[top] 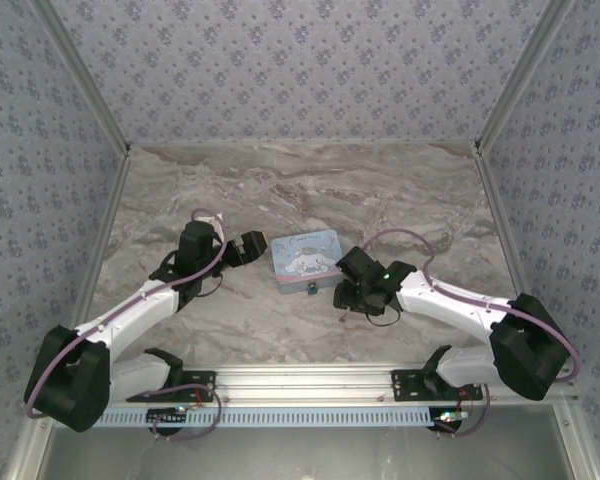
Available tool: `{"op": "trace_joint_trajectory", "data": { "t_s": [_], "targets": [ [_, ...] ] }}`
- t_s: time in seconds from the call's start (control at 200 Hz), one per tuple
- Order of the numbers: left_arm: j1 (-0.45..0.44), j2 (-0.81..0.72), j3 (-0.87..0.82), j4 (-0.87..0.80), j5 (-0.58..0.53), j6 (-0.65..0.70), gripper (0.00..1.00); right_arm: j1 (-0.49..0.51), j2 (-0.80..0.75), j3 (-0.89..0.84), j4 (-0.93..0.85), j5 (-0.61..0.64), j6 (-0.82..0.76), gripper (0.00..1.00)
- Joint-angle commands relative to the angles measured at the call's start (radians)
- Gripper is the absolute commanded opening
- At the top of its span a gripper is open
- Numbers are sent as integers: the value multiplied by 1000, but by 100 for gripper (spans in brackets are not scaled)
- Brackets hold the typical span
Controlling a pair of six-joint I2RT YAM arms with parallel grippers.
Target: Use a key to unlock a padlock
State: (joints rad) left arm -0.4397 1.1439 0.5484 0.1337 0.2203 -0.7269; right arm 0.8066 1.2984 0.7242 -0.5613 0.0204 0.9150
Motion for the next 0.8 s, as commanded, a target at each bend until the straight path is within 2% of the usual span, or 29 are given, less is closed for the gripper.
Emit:
{"op": "trace_joint_trajectory", "data": {
  "t_s": [0.0,0.415,0.799],
  "targets": [
    [-5,1,-4,23,-9,6,99,14,28,-5,-29,-7,38,53],
    [-5,-13,-8,10,-23,3,99,54,133,26,-9,-66,20,41],
    [-6,-15,-4,0,-30,4,99,85,181,47,-22,-60,19,32]
  ]
}}
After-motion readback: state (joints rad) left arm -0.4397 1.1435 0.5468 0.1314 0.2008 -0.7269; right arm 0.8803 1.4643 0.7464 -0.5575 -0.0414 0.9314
